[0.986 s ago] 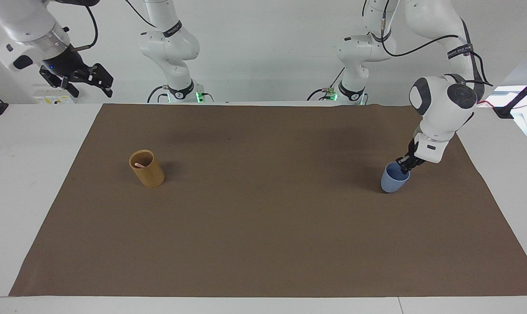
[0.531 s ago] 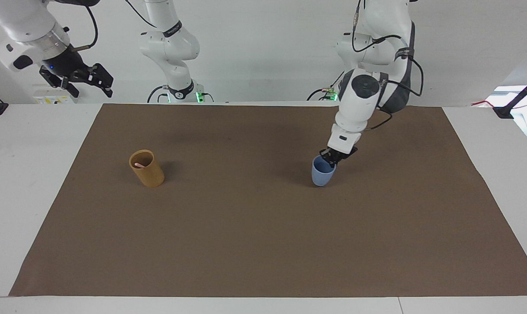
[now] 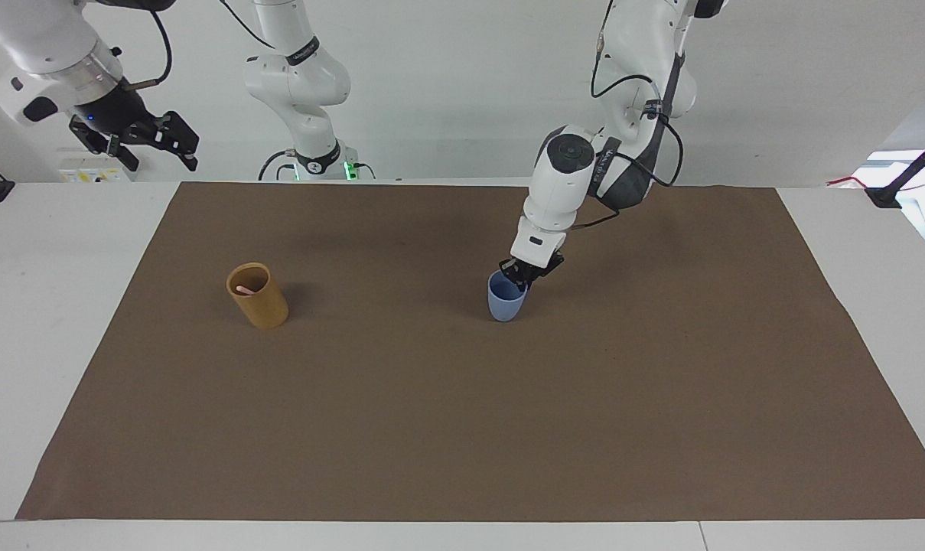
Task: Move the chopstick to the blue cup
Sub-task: 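Open the left gripper and withdraw it from the blue cup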
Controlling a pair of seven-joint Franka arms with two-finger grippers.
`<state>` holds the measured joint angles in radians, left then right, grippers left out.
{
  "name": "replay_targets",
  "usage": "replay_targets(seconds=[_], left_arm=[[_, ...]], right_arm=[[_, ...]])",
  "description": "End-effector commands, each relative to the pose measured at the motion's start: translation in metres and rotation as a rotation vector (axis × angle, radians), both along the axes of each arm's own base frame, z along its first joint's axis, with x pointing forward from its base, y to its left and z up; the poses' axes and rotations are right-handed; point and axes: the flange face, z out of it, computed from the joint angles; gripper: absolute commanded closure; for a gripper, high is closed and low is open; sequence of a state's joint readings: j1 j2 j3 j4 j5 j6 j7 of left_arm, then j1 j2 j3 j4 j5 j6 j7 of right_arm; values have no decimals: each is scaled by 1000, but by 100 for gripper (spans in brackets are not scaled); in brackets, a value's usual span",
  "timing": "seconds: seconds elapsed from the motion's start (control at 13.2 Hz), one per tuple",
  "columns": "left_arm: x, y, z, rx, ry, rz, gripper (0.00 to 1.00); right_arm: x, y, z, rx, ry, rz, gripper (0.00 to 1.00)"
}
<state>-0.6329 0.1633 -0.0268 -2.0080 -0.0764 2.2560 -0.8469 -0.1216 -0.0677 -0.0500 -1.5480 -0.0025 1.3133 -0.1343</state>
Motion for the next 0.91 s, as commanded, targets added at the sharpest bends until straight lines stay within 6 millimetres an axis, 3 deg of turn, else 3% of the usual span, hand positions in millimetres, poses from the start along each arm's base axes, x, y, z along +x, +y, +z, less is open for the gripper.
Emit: replay_targets(seconds=[0.0, 0.23, 0.46, 0.83], left_arm=[[18, 14, 48, -60, -60, 61, 0], [21, 47, 106, -61, -61, 89, 0], [27, 117, 137, -4, -3, -35, 0], [54, 305, 205, 149, 71, -330, 0]], right_arm=[[-3, 0, 0, 5, 9, -7, 0], [-3, 0, 0, 5, 9, -7, 0], [-3, 0, 0, 5, 9, -7, 0], [0, 3, 3, 8, -25, 55, 0]])
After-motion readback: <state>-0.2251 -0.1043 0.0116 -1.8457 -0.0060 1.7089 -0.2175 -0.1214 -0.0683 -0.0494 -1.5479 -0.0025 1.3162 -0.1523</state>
